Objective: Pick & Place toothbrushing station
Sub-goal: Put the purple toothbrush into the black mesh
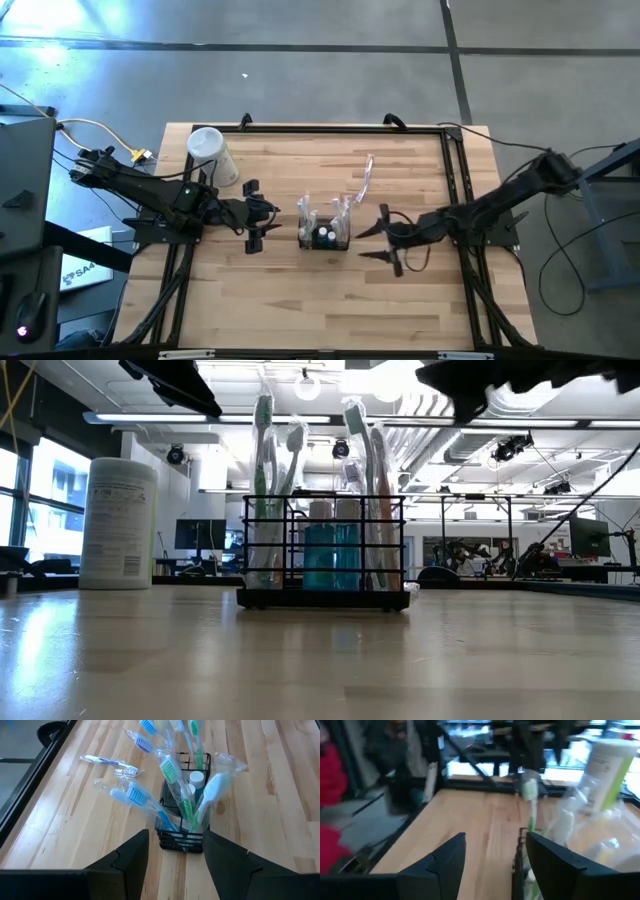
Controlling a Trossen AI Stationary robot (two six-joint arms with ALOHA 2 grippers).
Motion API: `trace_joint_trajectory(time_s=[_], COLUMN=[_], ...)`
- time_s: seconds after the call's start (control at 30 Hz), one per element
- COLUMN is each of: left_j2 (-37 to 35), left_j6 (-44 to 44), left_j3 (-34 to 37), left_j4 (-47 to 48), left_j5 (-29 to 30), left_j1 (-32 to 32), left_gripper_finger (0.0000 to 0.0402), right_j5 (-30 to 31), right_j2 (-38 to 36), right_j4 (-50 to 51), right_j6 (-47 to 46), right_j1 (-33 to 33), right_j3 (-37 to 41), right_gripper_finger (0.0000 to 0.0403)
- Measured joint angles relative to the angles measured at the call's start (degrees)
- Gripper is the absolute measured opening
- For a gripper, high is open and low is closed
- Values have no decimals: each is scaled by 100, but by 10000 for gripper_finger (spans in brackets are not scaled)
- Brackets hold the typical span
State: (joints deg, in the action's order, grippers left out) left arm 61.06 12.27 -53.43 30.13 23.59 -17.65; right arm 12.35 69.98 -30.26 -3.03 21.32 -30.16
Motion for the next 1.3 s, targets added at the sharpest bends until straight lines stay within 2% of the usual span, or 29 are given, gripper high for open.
trace_joint_trajectory(time_s=[0.07, 0.2, 0.27, 0.43, 0.67, 0.87, 1.07, 1.3], left_j2=[0, 0, 0, 0, 2, 2, 2, 2], left_j6=[0, 0, 0, 2, 2, 2, 2, 26], left_j3=[0, 0, 0, 0, 0, 0, 0, 0], left_j4=[3, 2, 2, 0, -20, -35, -35, -35], left_j5=[0, -2, -2, -2, -2, -2, -2, -2], left_j1=[1, 2, 2, 2, 2, 1, 2, 1], left_gripper_finger=[182, 182, 182, 182, 182, 182, 182, 182], right_j5=[56, 1240, 1607, 1664, 1203, -23, -837, -802], right_j2=[-407, -1077, -1407, -1886, -1808, -1405, -714, 628], right_j4=[720, 2027, 2686, 3523, 4149, 4308, 3895, 4423], right_j6=[209, 192, 317, 481, 1287, 1890, 2884, 3053], right_j1=[58, 19, -142, -865, -2429, -3685, -4158, -4285], right_j3=[-4, 1, 1, 1, 1, 1, -105, -1034], right_gripper_finger=[200, 200, 200, 200, 200, 200, 200, 200])
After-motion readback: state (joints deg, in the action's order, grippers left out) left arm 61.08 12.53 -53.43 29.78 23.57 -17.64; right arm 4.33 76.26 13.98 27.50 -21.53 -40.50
